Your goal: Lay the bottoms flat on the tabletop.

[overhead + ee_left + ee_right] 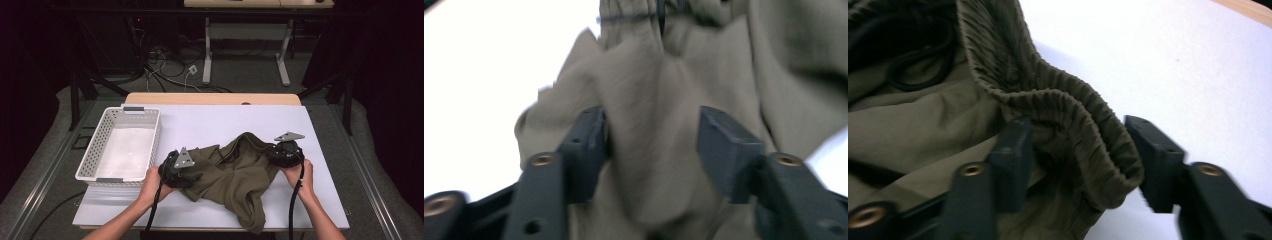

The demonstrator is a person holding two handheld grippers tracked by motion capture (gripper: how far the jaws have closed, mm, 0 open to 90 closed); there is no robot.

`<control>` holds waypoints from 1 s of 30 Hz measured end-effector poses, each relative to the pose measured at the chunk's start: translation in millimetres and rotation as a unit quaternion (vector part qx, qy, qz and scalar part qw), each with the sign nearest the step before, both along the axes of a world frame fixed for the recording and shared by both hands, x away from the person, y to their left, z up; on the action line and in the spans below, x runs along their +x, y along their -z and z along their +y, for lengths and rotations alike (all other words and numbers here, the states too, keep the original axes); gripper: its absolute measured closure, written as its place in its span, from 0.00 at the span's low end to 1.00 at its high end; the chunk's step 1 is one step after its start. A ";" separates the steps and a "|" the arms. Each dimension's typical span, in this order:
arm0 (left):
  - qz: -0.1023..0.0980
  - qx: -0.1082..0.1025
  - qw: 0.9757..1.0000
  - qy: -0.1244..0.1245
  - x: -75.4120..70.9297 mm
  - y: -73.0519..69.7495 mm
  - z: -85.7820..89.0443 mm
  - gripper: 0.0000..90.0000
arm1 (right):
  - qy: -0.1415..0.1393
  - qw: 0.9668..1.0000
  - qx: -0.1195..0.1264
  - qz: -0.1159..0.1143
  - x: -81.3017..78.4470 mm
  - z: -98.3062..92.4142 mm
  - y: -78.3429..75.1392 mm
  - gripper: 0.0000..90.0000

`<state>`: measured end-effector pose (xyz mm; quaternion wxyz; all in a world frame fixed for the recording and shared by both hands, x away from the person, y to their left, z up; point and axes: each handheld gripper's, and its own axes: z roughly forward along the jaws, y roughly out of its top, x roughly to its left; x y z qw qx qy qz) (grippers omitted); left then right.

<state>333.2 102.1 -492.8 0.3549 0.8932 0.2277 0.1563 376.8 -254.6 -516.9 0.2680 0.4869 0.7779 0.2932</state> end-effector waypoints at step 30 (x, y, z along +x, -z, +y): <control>0.044 0.027 0.998 0.025 23.8 28.7 -11.2 0.92 | 0.015 1.000 -0.010 -0.001 8.2 -2.8 12.8 0.87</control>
